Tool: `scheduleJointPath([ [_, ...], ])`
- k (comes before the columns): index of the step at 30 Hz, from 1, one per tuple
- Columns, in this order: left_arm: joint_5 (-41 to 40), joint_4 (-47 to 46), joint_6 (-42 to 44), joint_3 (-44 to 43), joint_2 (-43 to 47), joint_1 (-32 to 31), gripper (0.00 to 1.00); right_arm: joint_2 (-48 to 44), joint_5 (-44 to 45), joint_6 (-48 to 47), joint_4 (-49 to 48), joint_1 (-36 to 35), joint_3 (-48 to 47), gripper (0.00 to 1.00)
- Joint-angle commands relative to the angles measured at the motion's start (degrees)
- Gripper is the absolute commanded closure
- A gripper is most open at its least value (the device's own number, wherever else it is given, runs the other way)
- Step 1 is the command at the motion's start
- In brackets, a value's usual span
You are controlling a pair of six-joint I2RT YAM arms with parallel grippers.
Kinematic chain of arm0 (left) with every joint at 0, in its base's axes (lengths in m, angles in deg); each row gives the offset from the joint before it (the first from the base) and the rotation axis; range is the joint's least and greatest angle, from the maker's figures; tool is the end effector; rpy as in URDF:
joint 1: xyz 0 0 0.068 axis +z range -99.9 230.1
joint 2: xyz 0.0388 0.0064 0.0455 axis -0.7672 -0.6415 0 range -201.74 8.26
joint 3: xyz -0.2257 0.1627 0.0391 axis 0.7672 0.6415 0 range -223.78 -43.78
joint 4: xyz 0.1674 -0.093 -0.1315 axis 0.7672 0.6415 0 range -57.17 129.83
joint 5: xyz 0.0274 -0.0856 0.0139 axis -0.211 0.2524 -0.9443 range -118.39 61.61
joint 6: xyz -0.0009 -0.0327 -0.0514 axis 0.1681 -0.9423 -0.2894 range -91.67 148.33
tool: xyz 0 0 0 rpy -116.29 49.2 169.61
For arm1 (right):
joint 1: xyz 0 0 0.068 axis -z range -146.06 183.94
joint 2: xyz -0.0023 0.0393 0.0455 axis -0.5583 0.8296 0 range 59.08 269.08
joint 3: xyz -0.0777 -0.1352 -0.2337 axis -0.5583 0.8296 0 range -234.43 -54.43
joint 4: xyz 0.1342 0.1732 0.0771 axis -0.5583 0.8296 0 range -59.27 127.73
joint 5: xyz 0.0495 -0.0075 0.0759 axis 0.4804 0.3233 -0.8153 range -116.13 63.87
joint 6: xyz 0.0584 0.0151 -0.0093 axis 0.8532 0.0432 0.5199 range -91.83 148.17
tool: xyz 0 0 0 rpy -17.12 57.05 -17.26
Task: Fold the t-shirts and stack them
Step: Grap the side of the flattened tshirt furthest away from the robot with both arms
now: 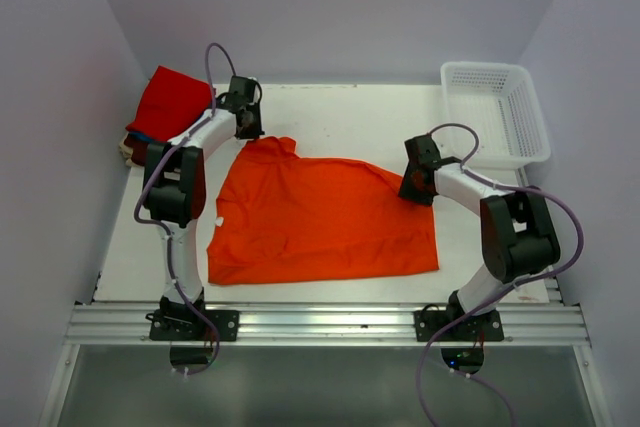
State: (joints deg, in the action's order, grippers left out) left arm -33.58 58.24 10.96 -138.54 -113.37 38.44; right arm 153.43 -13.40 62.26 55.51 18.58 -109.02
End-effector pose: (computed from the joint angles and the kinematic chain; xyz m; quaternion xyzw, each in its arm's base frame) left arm 0.4450 -0.0877 0.2081 -0.0617 0.9434 -0.0395 0.3234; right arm 0.2864 0.0683 0.1876 0.1818 0.9525 -0.0067 0.2442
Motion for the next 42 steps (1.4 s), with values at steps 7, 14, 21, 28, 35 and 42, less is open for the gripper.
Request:
scheduleJointPath([
  [7, 0.4, 0.2, 0.3, -0.2, 2.2, 0.1, 1.0, 1.5, 1.9, 1.2, -1.1, 0.1, 0.1, 0.64],
  [14, 0.2, 0.3, 0.4, -0.2, 2.4, 0.1, 1.0, 3.2, 0.7, 1.3, -2.6, 0.1, 0.1, 0.98],
  [21, 0.3, 0.3, 0.5, 0.4, 4.5, 0.1, 1.0, -3.0, 0.4, 0.1, -0.2, 0.1, -0.1, 1.0],
  [28, 0.7, 0.5, 0.7, 0.5, 5.1, 0.1, 1.0, -7.2, 2.5, -1.2, 3.7, 0.1, -2.7, 0.95],
  [35, 1.0, 0.7, 0.5, 0.5, 4.5, 0.1, 1.0, -2.5, 2.0, -0.8, 3.5, 0.4, -3.1, 0.86],
  [42, 0.9, 0.7, 0.5, 0.5, 4.6, 0.1, 1.0, 1.2, 1.8, -0.4, 2.1, 0.6, -2.6, 0.89],
])
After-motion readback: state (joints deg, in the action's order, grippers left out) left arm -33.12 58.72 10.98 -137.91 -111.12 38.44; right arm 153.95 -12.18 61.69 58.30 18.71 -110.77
